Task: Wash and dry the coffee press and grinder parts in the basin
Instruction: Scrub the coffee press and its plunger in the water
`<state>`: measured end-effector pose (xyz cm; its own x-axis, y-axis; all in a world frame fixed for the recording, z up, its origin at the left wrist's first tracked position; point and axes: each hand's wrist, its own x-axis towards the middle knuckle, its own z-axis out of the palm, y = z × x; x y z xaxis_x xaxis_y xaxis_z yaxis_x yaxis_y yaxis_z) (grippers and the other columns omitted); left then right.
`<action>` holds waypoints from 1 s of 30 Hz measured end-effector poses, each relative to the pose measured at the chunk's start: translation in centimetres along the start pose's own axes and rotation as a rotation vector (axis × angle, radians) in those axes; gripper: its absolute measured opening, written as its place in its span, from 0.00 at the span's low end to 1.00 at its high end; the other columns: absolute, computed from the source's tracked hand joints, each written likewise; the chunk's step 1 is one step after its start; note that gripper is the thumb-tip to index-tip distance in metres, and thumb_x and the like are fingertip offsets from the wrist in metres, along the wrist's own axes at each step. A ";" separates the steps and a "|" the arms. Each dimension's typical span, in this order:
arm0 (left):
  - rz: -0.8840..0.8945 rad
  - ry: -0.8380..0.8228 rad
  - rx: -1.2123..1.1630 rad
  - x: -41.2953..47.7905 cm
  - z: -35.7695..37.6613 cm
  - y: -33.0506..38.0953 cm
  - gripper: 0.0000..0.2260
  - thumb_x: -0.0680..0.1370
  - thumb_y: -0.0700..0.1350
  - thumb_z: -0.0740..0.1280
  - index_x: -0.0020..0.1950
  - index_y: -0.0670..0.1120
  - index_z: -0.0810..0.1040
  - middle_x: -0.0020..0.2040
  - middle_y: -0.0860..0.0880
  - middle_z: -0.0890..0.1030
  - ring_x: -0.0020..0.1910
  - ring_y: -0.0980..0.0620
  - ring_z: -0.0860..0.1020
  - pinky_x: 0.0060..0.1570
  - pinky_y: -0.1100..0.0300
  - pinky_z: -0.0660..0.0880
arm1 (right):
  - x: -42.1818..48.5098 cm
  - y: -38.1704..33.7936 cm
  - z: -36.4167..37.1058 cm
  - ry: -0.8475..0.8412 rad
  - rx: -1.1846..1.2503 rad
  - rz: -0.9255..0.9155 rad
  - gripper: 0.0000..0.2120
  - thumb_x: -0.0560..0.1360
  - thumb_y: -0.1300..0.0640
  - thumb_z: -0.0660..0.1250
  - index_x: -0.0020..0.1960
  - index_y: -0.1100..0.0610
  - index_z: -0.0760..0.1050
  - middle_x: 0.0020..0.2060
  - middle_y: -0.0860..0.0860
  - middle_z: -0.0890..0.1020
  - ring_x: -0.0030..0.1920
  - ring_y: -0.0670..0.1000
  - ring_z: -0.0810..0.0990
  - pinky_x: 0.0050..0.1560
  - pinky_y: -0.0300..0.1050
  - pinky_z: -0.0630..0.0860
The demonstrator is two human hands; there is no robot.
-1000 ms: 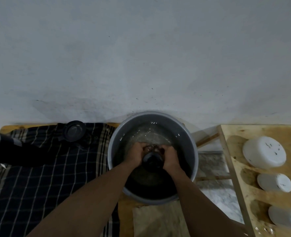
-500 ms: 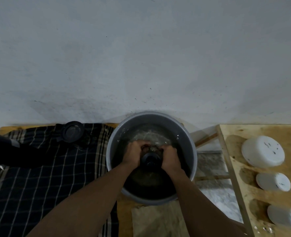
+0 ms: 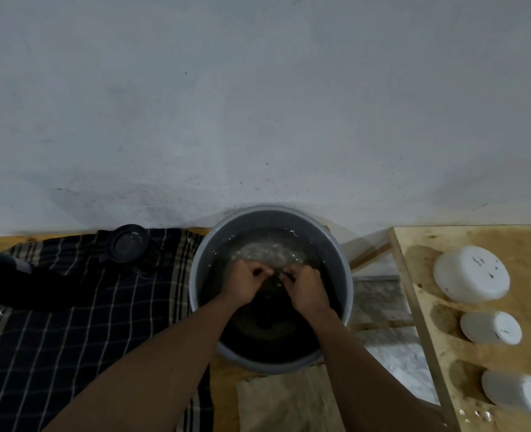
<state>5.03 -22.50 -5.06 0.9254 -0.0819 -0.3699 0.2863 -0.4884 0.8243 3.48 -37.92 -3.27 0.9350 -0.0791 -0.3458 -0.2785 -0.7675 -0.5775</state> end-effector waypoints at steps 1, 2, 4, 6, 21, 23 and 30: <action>-0.077 -0.016 -0.125 -0.2 -0.1 0.2 0.05 0.78 0.38 0.72 0.48 0.37 0.85 0.45 0.43 0.85 0.46 0.49 0.81 0.51 0.61 0.78 | -0.2 -0.1 -0.1 -0.003 -0.007 0.005 0.05 0.79 0.56 0.69 0.49 0.56 0.83 0.45 0.54 0.86 0.50 0.55 0.84 0.54 0.46 0.78; -0.152 -0.037 -0.247 -0.5 -0.4 0.6 0.07 0.79 0.41 0.72 0.47 0.37 0.85 0.45 0.43 0.85 0.45 0.49 0.81 0.48 0.61 0.77 | -0.1 0.0 0.0 0.003 -0.023 0.012 0.06 0.79 0.54 0.69 0.47 0.56 0.81 0.44 0.54 0.86 0.49 0.55 0.83 0.52 0.45 0.77; -0.317 -0.085 -0.420 -0.5 -1.0 1.5 0.14 0.79 0.51 0.71 0.50 0.40 0.85 0.48 0.45 0.86 0.47 0.49 0.83 0.46 0.59 0.76 | -0.1 0.0 0.0 0.031 -0.074 0.050 0.09 0.81 0.52 0.67 0.46 0.56 0.78 0.43 0.55 0.84 0.49 0.56 0.83 0.49 0.45 0.76; -0.442 -0.139 -0.402 -0.6 -1.8 2.3 0.19 0.76 0.61 0.70 0.55 0.46 0.85 0.52 0.50 0.85 0.50 0.52 0.81 0.46 0.58 0.73 | -0.2 -0.1 0.2 0.068 -0.084 0.111 0.08 0.82 0.53 0.64 0.49 0.58 0.76 0.44 0.55 0.82 0.51 0.57 0.83 0.48 0.45 0.75; -0.402 -0.030 -0.495 -2.7 -1.2 1.5 0.18 0.80 0.47 0.71 0.69 0.48 0.77 0.61 0.45 0.82 0.56 0.47 0.80 0.56 0.56 0.75 | -2.7 -3.2 2.0 -0.040 0.825 0.389 0.11 0.82 0.51 0.64 0.45 0.51 0.83 0.45 0.54 0.86 0.50 0.55 0.83 0.60 0.54 0.78; -0.351 -0.037 -0.463 -2.9 -1.6 1.4 0.16 0.81 0.44 0.70 0.69 0.45 0.78 0.57 0.47 0.83 0.54 0.50 0.80 0.55 0.58 0.76 | -3.0 -3.2 2.2 -0.123 0.799 0.326 0.11 0.83 0.51 0.63 0.47 0.48 0.83 0.48 0.53 0.86 0.53 0.54 0.83 0.63 0.55 0.77; -0.402 -0.055 -0.535 -3.6 -2.3 1.5 0.13 0.81 0.46 0.69 0.63 0.43 0.81 0.55 0.43 0.85 0.52 0.47 0.83 0.44 0.59 0.77 | -2.7 -3.6 2.6 -0.252 0.783 0.377 0.15 0.83 0.44 0.59 0.61 0.49 0.80 0.57 0.54 0.83 0.58 0.56 0.80 0.67 0.56 0.74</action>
<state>2.68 -20.96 -1.53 0.7112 -0.0349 -0.7021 0.7027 0.0070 0.7114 1.38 -33.28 -2.17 0.7010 -0.0251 -0.7127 -0.7127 -0.0593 -0.6989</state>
